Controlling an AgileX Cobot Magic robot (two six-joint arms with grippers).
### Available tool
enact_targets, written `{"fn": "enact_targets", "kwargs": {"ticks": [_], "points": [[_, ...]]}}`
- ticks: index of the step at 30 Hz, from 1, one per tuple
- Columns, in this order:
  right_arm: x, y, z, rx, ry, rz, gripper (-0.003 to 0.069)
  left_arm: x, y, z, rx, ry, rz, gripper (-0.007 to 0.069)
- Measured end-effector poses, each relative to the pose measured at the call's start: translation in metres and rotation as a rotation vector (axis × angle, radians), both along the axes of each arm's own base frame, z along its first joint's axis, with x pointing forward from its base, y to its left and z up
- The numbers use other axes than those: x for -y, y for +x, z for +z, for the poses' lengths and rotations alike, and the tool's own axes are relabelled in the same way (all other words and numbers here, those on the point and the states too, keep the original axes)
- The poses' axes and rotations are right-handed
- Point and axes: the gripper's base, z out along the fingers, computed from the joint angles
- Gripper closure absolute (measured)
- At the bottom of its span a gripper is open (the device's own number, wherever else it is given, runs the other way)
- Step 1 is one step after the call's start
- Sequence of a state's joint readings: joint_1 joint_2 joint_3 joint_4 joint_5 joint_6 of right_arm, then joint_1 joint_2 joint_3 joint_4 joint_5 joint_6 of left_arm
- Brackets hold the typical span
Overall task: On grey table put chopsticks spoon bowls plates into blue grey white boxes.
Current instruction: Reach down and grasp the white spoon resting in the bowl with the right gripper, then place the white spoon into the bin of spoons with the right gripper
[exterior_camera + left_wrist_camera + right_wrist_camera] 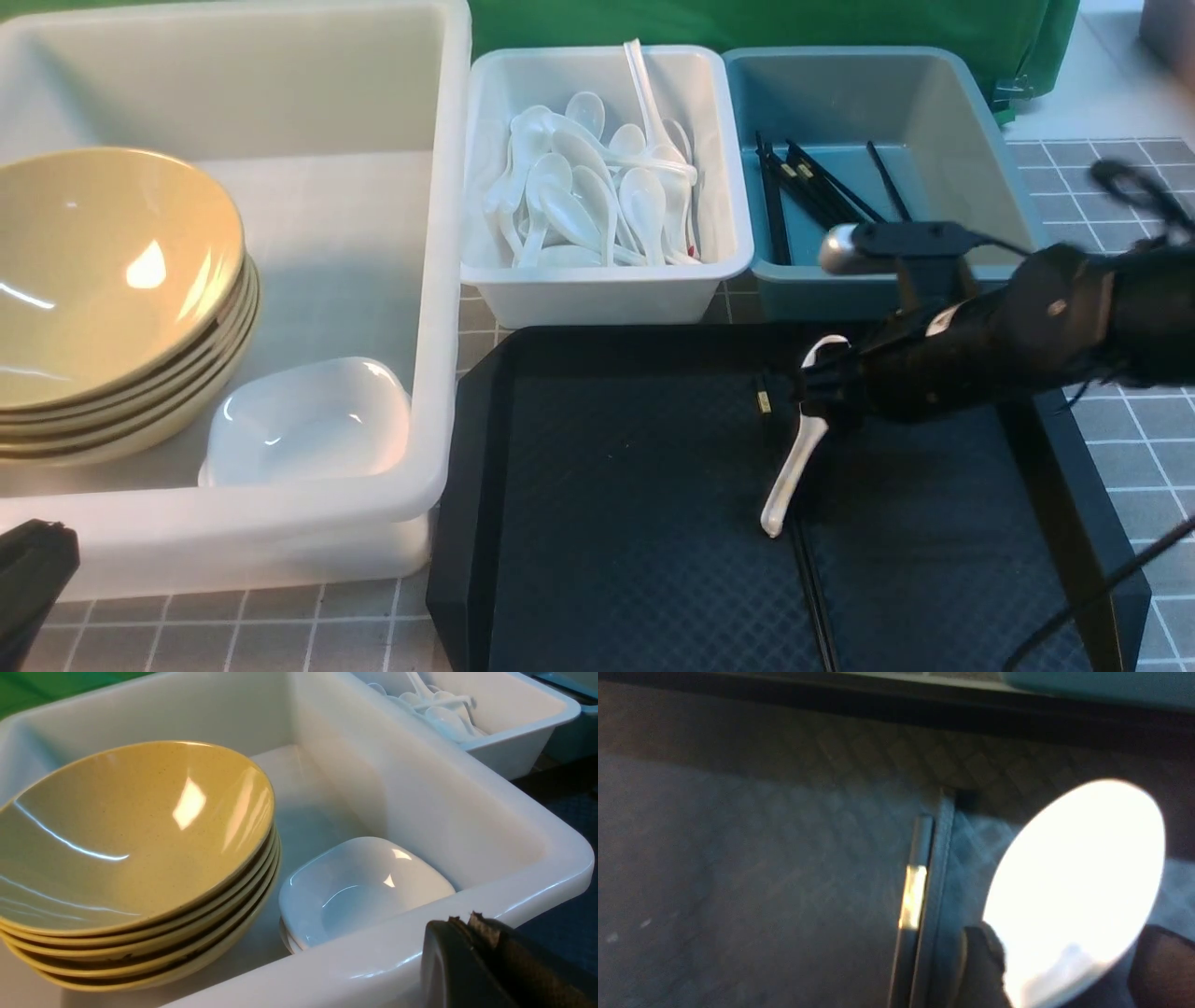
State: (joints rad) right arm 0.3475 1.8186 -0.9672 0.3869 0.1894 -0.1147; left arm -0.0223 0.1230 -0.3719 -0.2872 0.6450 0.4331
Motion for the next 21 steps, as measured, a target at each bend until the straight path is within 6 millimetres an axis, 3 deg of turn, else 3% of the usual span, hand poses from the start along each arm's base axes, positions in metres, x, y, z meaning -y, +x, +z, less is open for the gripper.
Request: {"fn": "enact_targets", "kwargs": {"ticks": [3, 7, 8, 10, 11, 12, 13, 15, 16, 17, 18, 21], "points": [[-0.001, 0.002, -0.006, 0.006, -0.012, 0.008, 0.0335, 0.0, 0.001, -0.005, -0.011, 0.0, 0.001, 0.0633], [-0.001, -0.007, 0.008, -0.001, -0.056, 0.12, 0.0574, 0.0, 0.002, -0.004, 0.001, -0.002, 0.006, 0.0633], [-0.001, -0.007, 0.008, -0.004, -0.059, 0.125, 0.0574, 0.0, 0.002, -0.004, 0.001, -0.002, 0.005, 0.0633], [0.0, -0.011, 0.025, 0.038, -0.062, 0.157, 0.058, 0.0, 0.002, -0.004, 0.003, -0.002, 0.006, 0.0633], [0.001, -0.015, 0.046, 0.097, -0.053, 0.167, 0.058, 0.0, 0.002, -0.004, 0.004, -0.002, 0.006, 0.0633], [0.001, -0.015, 0.049, 0.106, -0.051, 0.168, 0.058, 0.0, 0.002, -0.004, 0.005, -0.002, 0.007, 0.0633], [0.001, -0.015, 0.076, 0.196, -0.035, 0.169, 0.058, -0.001, 0.002, -0.004, 0.007, -0.003, 0.007, 0.0633], [-0.001, -0.014, 0.093, 0.262, -0.024, 0.169, 0.058, -0.001, 0.002, -0.003, 0.008, -0.003, 0.007, 0.0633], [-0.006, -0.009, 0.114, 0.362, -0.005, 0.165, 0.058, -0.001, 0.002, -0.003, 0.008, -0.003, 0.007, 0.0633], [-0.007, -0.009, 0.116, 0.367, -0.004, 0.167, 0.058, -0.001, 0.002, -0.003, 0.008, -0.003, 0.007, 0.0633], [-0.017, -0.002, 0.132, 0.47, 0.017, 0.162, 0.058, -0.001, 0.002, -0.003, 0.009, -0.003, 0.008, 0.0633], [-0.038, 0.014, 0.153, 0.669, 0.054, 0.137, 0.058, -0.001, 0.003, -0.003, 0.014, -0.004, 0.01, 0.0633]]}}
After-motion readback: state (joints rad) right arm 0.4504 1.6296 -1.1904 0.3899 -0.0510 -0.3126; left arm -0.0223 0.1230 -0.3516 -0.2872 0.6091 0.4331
